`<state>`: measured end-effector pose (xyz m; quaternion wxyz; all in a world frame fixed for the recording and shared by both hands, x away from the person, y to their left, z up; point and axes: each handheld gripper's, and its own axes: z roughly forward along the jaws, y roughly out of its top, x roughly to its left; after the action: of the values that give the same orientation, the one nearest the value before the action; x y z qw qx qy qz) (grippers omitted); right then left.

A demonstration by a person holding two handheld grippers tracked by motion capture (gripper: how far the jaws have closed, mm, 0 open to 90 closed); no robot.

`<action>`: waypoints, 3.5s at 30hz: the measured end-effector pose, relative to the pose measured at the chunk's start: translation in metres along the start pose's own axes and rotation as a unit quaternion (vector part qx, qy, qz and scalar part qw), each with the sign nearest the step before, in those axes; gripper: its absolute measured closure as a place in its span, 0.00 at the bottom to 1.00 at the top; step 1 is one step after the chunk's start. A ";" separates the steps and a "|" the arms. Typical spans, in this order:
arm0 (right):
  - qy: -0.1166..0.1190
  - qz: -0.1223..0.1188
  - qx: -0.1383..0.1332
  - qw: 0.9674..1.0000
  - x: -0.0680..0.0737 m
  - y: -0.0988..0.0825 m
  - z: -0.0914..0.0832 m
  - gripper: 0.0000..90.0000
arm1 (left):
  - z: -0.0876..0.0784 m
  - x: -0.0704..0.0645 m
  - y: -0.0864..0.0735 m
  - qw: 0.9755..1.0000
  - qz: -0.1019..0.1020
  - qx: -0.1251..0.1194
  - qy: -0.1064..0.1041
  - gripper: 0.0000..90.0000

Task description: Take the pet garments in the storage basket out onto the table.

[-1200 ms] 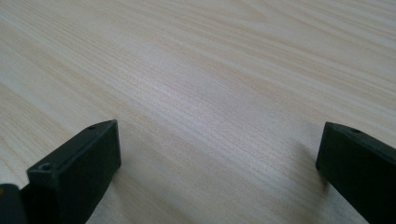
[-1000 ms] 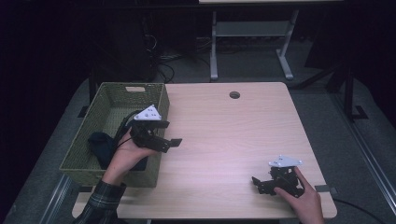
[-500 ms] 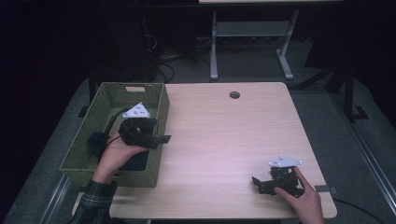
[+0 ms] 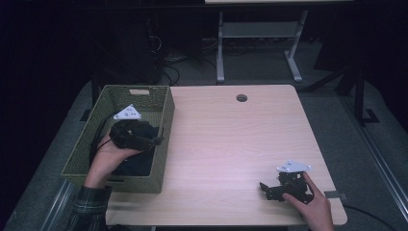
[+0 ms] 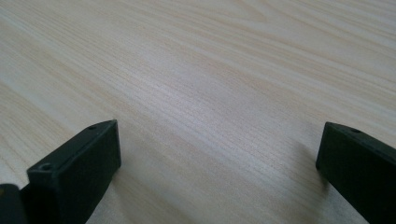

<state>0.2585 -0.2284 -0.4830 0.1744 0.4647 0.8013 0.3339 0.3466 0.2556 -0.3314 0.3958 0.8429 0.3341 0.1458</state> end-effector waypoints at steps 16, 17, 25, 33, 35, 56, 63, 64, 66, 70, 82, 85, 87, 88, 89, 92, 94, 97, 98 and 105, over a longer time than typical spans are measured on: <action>0.000 -0.001 0.000 1.000 0.000 0.000 0.000 0.00 | -0.010 0.029 -0.019 0.999 -0.028 0.023 0.034 0.17; 0.000 0.000 0.000 1.000 0.000 0.000 0.000 0.00 | -0.010 0.031 -0.021 0.999 -0.032 0.024 0.036 0.17; 0.000 0.000 0.000 1.000 0.000 0.000 0.000 0.00 | -0.004 0.042 -0.034 0.996 -0.044 0.056 0.050 0.17; 0.000 -0.001 0.000 1.000 0.000 0.000 0.000 0.00 | 0.013 0.050 -0.047 0.991 -0.046 0.111 0.057 0.17; 0.000 -0.001 0.000 1.000 0.000 0.000 0.000 0.00 | 0.017 0.051 -0.049 0.989 -0.042 0.127 0.056 0.17; 0.000 -0.001 0.000 1.000 0.000 0.000 0.000 0.00 | 0.057 0.052 -0.074 0.965 -0.030 0.253 0.055 0.16; 0.000 -0.001 0.000 1.000 0.000 0.000 0.000 0.00 | 0.060 0.053 -0.077 0.961 -0.044 0.270 0.039 0.32; 0.000 -0.001 0.000 1.000 0.000 0.000 0.000 0.00 | 0.059 0.053 -0.077 0.961 -0.050 0.270 0.036 0.35; 0.000 -0.001 0.000 1.000 0.000 0.000 0.000 0.00 | 0.059 0.053 -0.076 0.960 -0.053 0.273 0.035 0.42; 0.000 -0.001 0.000 1.000 0.000 0.000 0.000 0.00 | 0.057 0.053 -0.075 0.959 -0.060 0.277 0.028 0.62; 0.000 -0.001 0.000 1.000 0.000 0.000 0.000 0.00 | 0.045 0.059 -0.068 0.963 -0.096 0.251 0.023 0.77; 0.000 -0.001 0.000 1.000 0.000 0.000 0.000 0.00 | 0.039 0.060 -0.066 0.967 -0.102 0.233 0.025 0.78; 0.000 -0.001 0.000 1.000 0.000 0.000 0.000 0.00 | 0.034 0.061 -0.063 0.970 -0.106 0.217 0.027 0.78; 0.000 -0.001 0.000 1.000 0.000 0.000 0.000 0.00 | 0.032 0.061 -0.062 0.971 -0.110 0.208 0.028 0.78; 0.000 -0.001 0.000 1.000 0.000 0.000 0.000 0.00 | 0.029 0.061 -0.060 0.973 -0.111 0.199 0.030 0.79; 0.000 -0.002 0.000 1.000 0.000 0.000 0.000 0.00 | 0.020 0.061 -0.056 0.978 -0.112 0.176 0.030 0.79; 0.000 -0.003 0.000 1.000 0.000 0.000 0.000 0.00 | 0.012 0.061 -0.052 0.982 -0.113 0.150 0.030 0.79; 0.000 0.000 0.001 1.000 0.000 0.000 0.000 0.00 | 0.000 0.061 -0.047 0.986 -0.118 0.117 0.032 0.79; 0.000 -0.003 0.001 1.000 0.000 -0.001 -0.001 0.00 | -0.004 0.060 -0.045 0.987 -0.118 0.107 0.032 0.79; 0.000 -0.003 0.000 1.000 0.000 -0.001 -0.001 0.00 | -0.033 0.061 -0.034 0.992 -0.123 0.038 0.021 0.80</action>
<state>0.2575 -0.2289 -0.4831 0.1755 0.4621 0.8028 0.3332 0.3592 0.3316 -0.3376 0.3714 0.8067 0.4484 0.1013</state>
